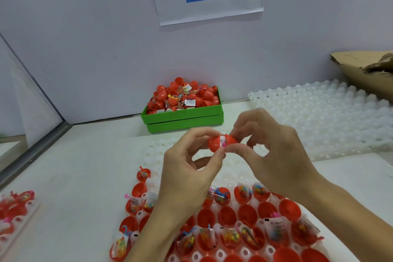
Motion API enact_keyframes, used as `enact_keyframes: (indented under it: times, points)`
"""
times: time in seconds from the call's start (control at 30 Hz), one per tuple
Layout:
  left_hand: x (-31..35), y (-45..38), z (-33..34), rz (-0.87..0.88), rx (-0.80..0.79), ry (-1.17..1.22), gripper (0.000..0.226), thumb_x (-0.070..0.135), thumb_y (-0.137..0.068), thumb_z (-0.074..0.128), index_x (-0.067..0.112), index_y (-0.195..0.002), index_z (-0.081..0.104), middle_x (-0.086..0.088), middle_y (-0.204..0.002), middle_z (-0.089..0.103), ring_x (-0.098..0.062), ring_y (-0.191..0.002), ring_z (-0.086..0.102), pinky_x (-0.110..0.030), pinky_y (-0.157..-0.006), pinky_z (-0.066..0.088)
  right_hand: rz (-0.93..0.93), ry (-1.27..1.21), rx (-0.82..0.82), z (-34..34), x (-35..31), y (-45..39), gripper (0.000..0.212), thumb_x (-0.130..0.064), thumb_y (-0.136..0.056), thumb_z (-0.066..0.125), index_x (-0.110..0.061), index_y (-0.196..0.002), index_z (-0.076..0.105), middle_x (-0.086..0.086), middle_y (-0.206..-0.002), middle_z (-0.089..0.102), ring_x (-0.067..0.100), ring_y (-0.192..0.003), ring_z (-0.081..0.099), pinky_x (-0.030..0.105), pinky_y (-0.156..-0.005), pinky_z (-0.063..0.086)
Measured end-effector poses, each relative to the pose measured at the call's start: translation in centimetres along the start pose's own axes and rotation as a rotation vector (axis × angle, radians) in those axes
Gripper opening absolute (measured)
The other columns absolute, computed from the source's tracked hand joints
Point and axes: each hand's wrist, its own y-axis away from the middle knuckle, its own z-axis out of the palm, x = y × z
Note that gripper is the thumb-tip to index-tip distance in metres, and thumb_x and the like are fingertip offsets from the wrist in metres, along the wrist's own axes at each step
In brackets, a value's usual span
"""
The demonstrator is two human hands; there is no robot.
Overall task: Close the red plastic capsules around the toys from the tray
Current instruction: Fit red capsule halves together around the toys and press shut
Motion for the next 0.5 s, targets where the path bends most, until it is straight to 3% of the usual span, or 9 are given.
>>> enact_keyframes:
  times: [0.07,0.17,0.33,0.5]
  points:
    - [0.08,-0.13,-0.11,0.001,0.013,0.008,0.025,0.006,-0.082,0.075,0.018,-0.103,0.069,0.005,-0.094,0.074,-0.016,-0.097,0.070,-0.018,-0.075,0.056,0.092,-0.110,0.007,0.06,-0.11,0.02,0.031,-0.022,-0.079,0.077,-0.022,-0.103,0.058,-0.011,-0.085,0.070,0.010,-0.080,0.069,0.027,-0.063,0.056]
    - [0.22,-0.39,-0.33,-0.015,0.040,0.016,0.033,0.018,-0.075,0.075,0.022,-0.107,0.069,0.014,-0.098,0.074,-0.004,-0.096,0.069,-0.011,-0.075,0.053,0.170,-0.227,-0.033,0.03,-0.15,0.04,0.038,-0.004,-0.077,0.081,-0.023,-0.107,0.065,-0.009,-0.091,0.071,0.019,-0.090,0.070,0.035,-0.067,0.058]
    - [0.19,-0.47,-0.59,-0.002,0.009,0.004,0.031,0.020,-0.072,0.075,0.025,-0.102,0.073,0.014,-0.095,0.076,-0.005,-0.092,0.071,-0.013,-0.077,0.054,0.206,-0.225,-0.020,0.28,-0.27,-0.05,0.042,0.007,-0.074,0.079,-0.025,-0.100,0.070,-0.009,-0.091,0.072,0.019,-0.088,0.069,0.040,-0.068,0.058]
    - [0.04,-0.35,-0.65,-0.003,-0.015,-0.053,0.048,-0.003,-0.075,0.077,0.030,-0.110,0.069,0.021,-0.095,0.075,-0.001,-0.089,0.071,-0.013,-0.078,0.054,0.197,-0.134,-0.013,0.09,-0.40,-0.14,0.036,0.002,-0.075,0.080,-0.022,-0.101,0.072,-0.013,-0.092,0.072,0.012,-0.088,0.069,0.034,-0.069,0.058]
